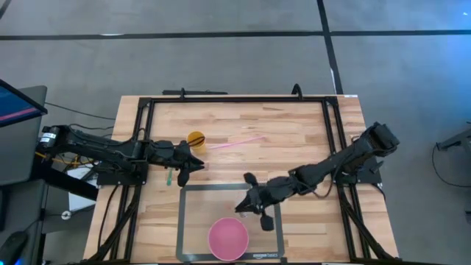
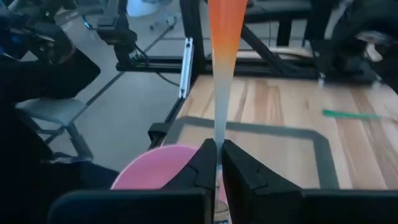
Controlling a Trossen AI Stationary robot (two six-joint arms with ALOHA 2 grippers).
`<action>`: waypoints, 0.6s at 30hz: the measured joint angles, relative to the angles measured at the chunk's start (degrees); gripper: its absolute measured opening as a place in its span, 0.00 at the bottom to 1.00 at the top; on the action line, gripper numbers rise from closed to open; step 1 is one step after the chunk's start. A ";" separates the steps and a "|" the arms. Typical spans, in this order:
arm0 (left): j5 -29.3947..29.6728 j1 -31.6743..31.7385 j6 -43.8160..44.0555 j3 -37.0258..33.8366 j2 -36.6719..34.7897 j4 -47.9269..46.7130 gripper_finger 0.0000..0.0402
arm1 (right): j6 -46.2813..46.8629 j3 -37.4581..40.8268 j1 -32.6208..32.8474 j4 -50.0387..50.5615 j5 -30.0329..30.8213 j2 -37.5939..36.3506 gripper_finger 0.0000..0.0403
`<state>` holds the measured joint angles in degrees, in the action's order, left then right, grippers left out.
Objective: Pick & Place Utensil
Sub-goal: Put the orange fork into the pink bowl on the transparent mat
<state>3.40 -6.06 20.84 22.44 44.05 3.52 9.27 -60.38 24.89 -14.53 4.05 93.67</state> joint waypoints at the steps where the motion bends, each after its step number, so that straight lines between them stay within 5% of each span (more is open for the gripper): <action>1: 0.00 0.01 0.00 0.00 -0.01 0.24 0.21 | -0.20 0.10 0.41 -1.36 0.34 0.88 0.02; 8: -0.01 0.00 0.00 0.00 -0.02 0.45 0.21 | -0.60 -3.52 1.75 -11.87 0.88 8.76 0.02; 18: 0.00 0.01 -0.01 0.00 -0.02 0.42 0.21 | 0.25 -11.81 3.30 -6.30 -2.30 18.91 0.02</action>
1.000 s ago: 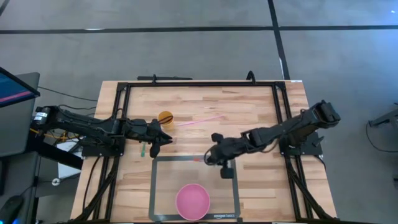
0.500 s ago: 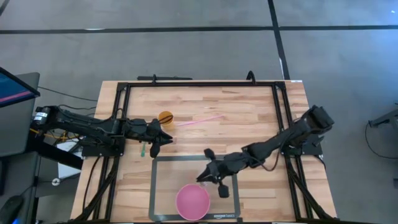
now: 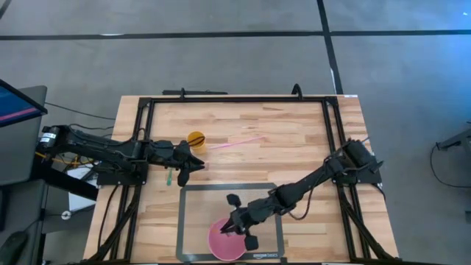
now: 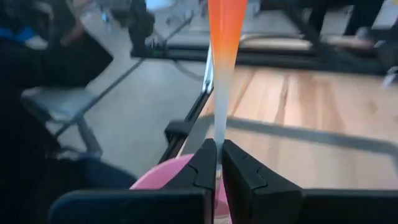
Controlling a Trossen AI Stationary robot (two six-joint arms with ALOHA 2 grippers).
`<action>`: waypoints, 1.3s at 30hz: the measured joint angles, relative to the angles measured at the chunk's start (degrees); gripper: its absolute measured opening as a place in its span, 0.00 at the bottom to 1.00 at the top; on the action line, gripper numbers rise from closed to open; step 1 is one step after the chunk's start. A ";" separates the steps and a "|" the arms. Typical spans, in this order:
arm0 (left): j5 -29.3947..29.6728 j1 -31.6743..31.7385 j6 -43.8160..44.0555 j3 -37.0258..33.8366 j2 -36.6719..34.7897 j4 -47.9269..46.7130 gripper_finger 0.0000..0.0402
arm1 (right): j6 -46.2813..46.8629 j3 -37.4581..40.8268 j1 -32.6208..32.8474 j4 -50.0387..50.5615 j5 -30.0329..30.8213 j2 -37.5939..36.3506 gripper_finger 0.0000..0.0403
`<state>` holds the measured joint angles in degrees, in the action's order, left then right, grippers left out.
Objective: Pick & Place Utensil
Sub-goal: Put the orange fork into the pink bowl on the transparent mat
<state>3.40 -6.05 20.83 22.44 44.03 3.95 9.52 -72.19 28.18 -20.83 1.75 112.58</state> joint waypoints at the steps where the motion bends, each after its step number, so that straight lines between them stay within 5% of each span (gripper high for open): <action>1: 0.00 0.00 0.01 0.00 0.00 0.00 0.21 | 0.00 -1.02 0.00 1.72 -0.91 0.67 0.02; 8: 0.00 -0.02 -0.01 -0.02 0.00 0.00 0.21 | 0.02 -4.60 -0.11 13.37 -1.99 3.17 0.02; 39: 0.00 -0.01 -0.01 -0.02 0.00 0.00 0.21 | 0.02 -4.52 -0.61 14.37 -3.88 2.97 0.03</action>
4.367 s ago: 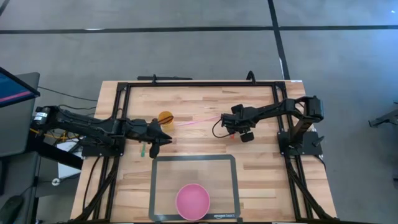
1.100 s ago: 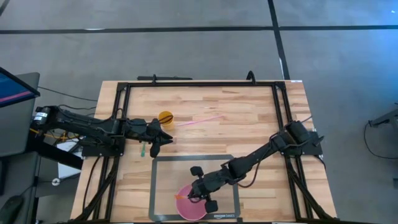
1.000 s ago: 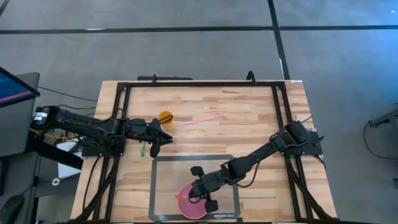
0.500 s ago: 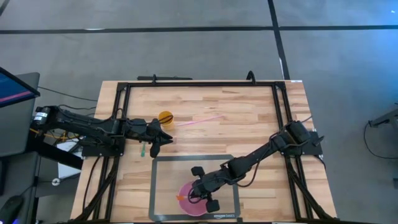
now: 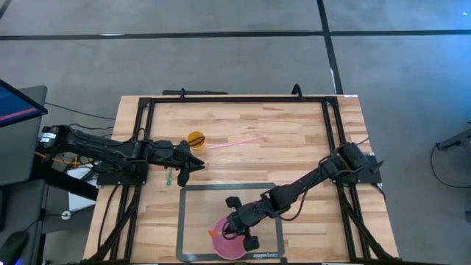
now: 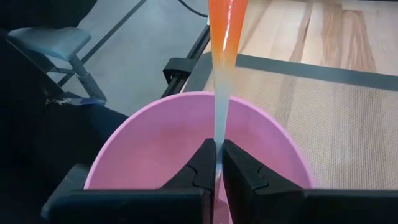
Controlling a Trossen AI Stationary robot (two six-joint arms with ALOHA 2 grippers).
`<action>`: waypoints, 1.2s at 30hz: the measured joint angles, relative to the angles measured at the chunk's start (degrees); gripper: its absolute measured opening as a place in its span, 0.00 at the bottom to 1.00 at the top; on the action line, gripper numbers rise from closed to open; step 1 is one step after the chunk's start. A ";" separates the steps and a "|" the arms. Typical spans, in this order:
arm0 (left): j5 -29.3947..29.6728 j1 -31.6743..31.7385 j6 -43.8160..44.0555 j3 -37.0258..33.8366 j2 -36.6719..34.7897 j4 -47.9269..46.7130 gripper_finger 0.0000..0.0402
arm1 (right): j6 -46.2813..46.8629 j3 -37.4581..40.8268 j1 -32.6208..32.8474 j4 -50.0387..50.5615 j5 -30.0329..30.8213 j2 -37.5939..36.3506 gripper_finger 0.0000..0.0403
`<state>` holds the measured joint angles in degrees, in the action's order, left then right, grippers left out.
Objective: Pick & Place Utensil
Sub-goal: Put the orange fork into the pink bowl on the transparent mat
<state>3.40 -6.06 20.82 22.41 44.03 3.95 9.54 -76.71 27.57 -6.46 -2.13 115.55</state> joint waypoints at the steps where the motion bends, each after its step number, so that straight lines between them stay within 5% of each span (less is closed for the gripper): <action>1: -0.02 0.02 0.00 0.00 0.00 0.00 0.21 | 0.00 0.00 0.00 0.02 0.00 0.00 0.03; 36: -0.01 0.00 0.00 0.00 0.00 -0.02 0.21 | -0.23 0.45 -0.10 -1.88 2.18 1.40 0.03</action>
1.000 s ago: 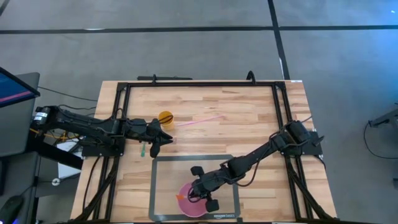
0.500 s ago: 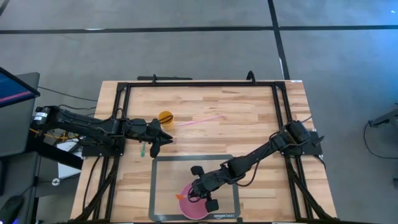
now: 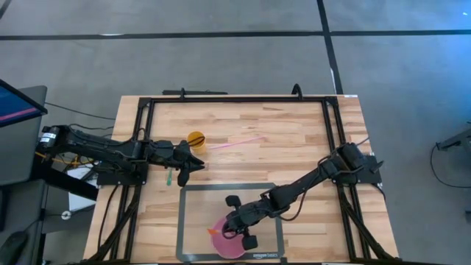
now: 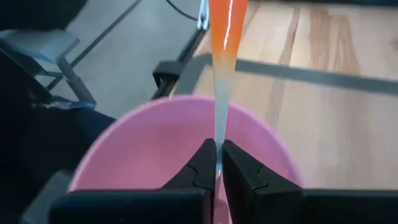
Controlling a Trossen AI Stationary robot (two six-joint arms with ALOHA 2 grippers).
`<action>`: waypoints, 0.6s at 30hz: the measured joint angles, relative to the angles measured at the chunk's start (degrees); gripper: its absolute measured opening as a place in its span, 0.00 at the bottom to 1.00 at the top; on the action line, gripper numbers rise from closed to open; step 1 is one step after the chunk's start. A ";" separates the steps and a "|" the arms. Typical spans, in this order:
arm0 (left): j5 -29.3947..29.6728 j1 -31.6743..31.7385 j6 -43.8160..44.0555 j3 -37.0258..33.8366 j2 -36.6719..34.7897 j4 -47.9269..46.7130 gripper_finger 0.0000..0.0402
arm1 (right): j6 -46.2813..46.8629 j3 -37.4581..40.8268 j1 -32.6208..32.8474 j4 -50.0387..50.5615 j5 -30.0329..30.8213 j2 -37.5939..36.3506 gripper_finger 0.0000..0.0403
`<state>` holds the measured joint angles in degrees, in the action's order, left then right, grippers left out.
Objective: Pick & Place Utensil
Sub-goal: Put the orange fork into the pink bowl on the transparent mat
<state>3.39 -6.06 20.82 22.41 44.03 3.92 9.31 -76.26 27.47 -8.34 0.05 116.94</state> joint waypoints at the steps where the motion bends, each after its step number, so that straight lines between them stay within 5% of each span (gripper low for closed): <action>1: 0.01 0.02 0.00 0.00 0.00 0.00 0.21 | 0.20 0.03 -0.01 -0.68 0.03 0.68 0.03; 18: -0.01 0.00 -2.09 -0.07 5.96 1.97 0.21 | 1.29 -0.60 -0.32 -0.95 -3.63 3.87 0.07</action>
<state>3.38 -6.07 18.73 22.35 49.99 5.89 10.61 -76.86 27.16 -9.29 -3.58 120.81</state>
